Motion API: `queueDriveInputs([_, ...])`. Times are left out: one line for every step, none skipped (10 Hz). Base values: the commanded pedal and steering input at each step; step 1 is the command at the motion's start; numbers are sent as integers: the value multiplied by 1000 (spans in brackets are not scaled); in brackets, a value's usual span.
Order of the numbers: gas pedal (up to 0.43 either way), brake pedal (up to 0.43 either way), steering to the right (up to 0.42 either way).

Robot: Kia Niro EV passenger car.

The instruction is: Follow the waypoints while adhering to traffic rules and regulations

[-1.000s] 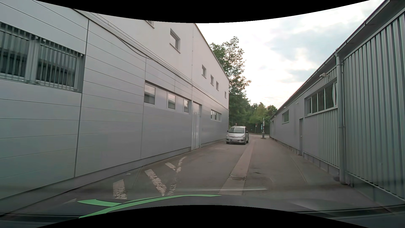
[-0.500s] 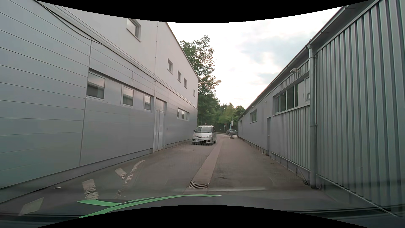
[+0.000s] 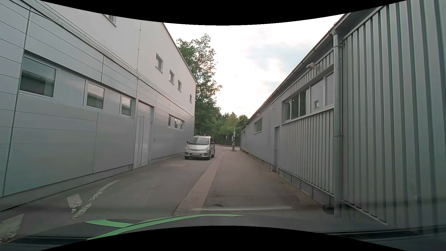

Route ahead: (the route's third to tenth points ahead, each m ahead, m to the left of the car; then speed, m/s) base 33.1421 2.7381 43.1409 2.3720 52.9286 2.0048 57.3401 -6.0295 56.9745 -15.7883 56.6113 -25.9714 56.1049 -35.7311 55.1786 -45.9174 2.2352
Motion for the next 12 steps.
queueDriveInputs([8, 0, 206])
queueDriveInputs([8, 0, 183])
queueDriveInputs([8, 0, 161])
queueDriveInputs([20, 0, 133])
queueDriveInputs([20, 0, 115])
queueDriveInputs([20, 0, 95])
queueDriveInputs([28, 0, 71])
queueDriveInputs([28, 0, 52])
queueDriveInputs([39, 0, 35])
queueDriveInputs([47, 0, 20])
queueDriveInputs([47, 0, 7])
queueDriveInputs([47, 0, -6])
